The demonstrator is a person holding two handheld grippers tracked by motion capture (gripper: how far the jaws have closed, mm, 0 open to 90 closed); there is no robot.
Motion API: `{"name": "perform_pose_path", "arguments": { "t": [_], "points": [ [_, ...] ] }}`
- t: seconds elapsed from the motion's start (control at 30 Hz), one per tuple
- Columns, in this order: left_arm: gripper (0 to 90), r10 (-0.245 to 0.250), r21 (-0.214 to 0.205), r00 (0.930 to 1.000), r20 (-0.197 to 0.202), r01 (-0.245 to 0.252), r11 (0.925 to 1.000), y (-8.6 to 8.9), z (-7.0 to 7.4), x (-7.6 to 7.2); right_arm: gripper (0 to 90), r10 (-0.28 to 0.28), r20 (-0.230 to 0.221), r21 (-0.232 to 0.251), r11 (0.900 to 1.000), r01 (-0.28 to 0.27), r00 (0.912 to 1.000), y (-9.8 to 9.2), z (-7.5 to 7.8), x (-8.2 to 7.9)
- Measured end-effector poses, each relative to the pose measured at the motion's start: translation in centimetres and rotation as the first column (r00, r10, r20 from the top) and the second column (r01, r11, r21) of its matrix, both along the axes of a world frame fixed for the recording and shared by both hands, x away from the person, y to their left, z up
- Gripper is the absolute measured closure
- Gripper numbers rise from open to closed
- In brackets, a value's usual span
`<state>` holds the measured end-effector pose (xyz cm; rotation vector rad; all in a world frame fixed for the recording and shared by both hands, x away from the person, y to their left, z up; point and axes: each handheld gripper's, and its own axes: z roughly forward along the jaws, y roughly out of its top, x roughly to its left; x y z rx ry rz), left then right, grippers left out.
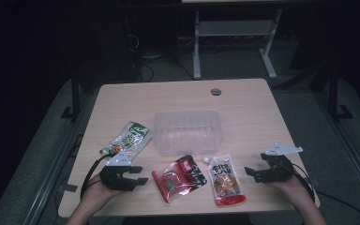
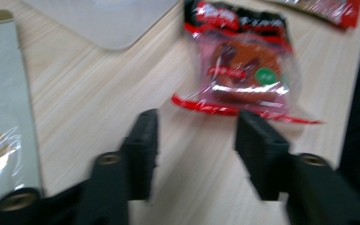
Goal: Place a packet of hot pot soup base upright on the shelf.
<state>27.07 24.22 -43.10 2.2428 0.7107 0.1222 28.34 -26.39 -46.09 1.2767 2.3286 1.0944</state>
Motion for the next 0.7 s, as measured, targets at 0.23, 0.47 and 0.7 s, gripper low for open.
{"name": "perform_pose_path", "arguments": {
  "t": [0.23, 0.47, 0.7],
  "points": [
    [85.2, -0.019, -0.054, 0.9998, -0.006, 0.019, 0.9984, -0.7, 0.8, -0.3, 9.8, -0.002, 0.016, -0.017, 0.9999, 0.002, 0.9999, 0.4, 0.2, 0.4],
    [89.7, -0.048, -0.047, 0.9986, -0.021, 0.047, 0.9978, -2.2, 0.8, -0.1, 9.8, 0.008, 0.002, -0.016, 0.9998, -0.008, 1.0, 0.5, 0.0, 0.4],
    [89.7, -0.113, -0.019, 0.9936, -0.013, 0.112, 0.9935, -5.0, 0.7, 0.3, 9.9, 0.013, 0.001, -0.015, 0.9998, -0.013, 0.9999, 0.6, -0.1, 0.5]
  ]
}}
